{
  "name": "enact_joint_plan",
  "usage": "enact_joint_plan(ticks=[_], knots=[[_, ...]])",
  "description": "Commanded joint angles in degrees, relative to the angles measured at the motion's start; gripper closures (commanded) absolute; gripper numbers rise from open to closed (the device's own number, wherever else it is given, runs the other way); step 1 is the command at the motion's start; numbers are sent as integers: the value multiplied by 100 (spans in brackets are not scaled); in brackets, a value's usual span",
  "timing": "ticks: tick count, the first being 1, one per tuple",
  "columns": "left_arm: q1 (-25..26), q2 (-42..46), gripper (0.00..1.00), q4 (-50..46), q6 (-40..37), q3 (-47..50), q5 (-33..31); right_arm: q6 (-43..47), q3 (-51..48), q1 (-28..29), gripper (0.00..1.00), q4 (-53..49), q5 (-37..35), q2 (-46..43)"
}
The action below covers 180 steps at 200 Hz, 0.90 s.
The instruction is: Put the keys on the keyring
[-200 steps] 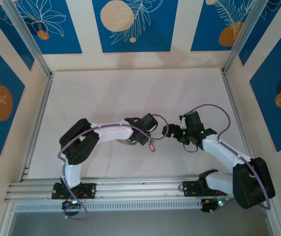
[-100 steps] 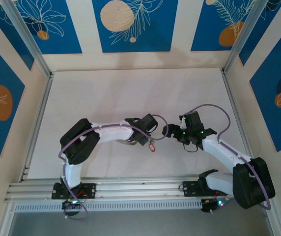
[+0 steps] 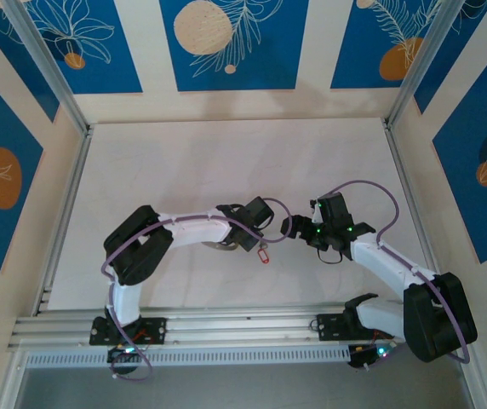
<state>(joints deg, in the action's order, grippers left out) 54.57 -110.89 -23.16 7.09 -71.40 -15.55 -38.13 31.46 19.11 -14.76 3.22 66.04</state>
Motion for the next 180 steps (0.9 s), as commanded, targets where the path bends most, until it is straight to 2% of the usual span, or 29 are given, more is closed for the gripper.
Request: enact_joint_plan(ticks=[1,29,69,107,145,180], knots=[[19,81,100,-162,14,38,-50,18,34,23,12,-35,135,-83],[-5,288,100,-271,-76,-29,-133,-15,151,27,0,-60,128,-74],[-84,723,100,-429,-367,-254,-219,-98,579,41,1,-167,49,61],[-181,1146,100,-397,-774,-462,-453,-102,900,54,0,124,266,222],[-359,1645,100,-41,-987,-407,-422,-133,1222,55,14,492,663,462],[-739,2282,100,525,-868,-73,414,-105,1350,40,25,765,961,478]])
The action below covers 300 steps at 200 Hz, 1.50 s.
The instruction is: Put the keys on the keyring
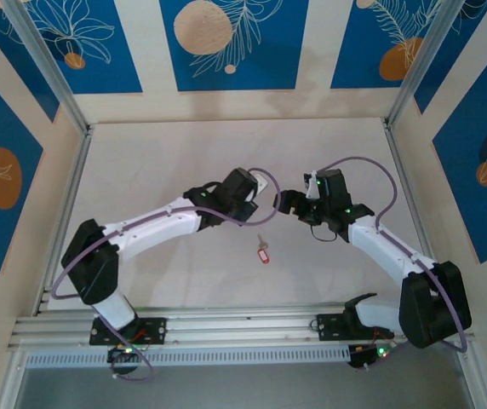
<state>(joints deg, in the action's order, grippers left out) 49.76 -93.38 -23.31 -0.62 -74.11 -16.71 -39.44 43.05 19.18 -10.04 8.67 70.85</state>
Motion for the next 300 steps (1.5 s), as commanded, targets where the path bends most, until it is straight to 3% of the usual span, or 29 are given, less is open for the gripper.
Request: enact_joint_plan(ticks=[1,77,117,211,300], knots=[[-270,554,100,565,-96,209,551,25,198,33,25,297,425,-6],[-1223,1664,100,2128,416,1167,3201,28,497,9,53,920,1210,-63],[-1397,1729,100,2531,677,1321,4015,-15,533,48,52,1496,1739,-18],[-1559,1795,100,3246,1221,1605,4879,-37,537,162,51,2464,2738,-54],[-1566,1690,100,3628,1499,1654,5367,103,634,194,51,2508,2784,-41]])
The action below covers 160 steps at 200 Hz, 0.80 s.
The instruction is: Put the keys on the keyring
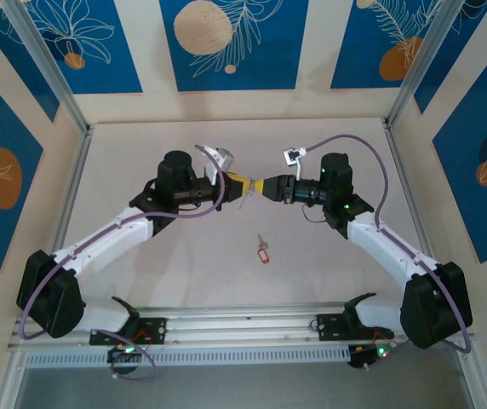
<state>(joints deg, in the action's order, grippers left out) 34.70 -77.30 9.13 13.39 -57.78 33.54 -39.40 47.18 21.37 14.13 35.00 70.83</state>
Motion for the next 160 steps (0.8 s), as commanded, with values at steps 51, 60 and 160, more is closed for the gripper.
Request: enact_joint_plan(ticks=[51,60,160], knots=[[-67,37,100,485,178,22,592,48,382,-137,51,182,206,67],[-67,35,100,494,190,23,625,46,406,-143,51,203,235,82],[-61,-31,100,606,279,0,740,-130,429,-141,60,579,629,309]])
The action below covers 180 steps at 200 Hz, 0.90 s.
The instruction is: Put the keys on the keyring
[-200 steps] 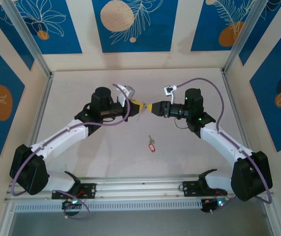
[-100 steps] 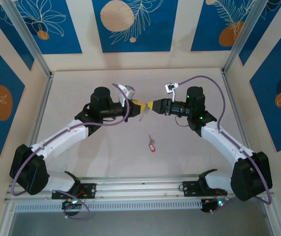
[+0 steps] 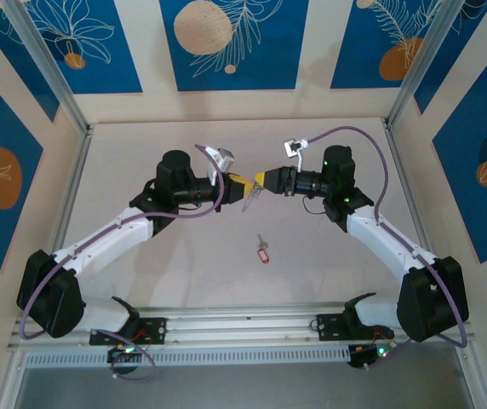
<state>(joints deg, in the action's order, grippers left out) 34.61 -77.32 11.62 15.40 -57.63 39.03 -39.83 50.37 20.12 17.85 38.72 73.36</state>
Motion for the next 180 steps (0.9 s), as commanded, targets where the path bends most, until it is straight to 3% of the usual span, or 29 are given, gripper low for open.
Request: enact_joint_plan(ticks=[1,46,129,180], knots=[[-52,-29,100,362,77,-14,192,-86,107,-17,60,209,267,55],[-55,-76,100,401,95,-20,202,-95,25,1,69,293,440,77],[-52,-112,100,420,104,-16,180,-77,-130,-7,70,334,680,81],[-57,-123,100,469,154,-20,210,-101,-179,-16,84,350,639,106]])
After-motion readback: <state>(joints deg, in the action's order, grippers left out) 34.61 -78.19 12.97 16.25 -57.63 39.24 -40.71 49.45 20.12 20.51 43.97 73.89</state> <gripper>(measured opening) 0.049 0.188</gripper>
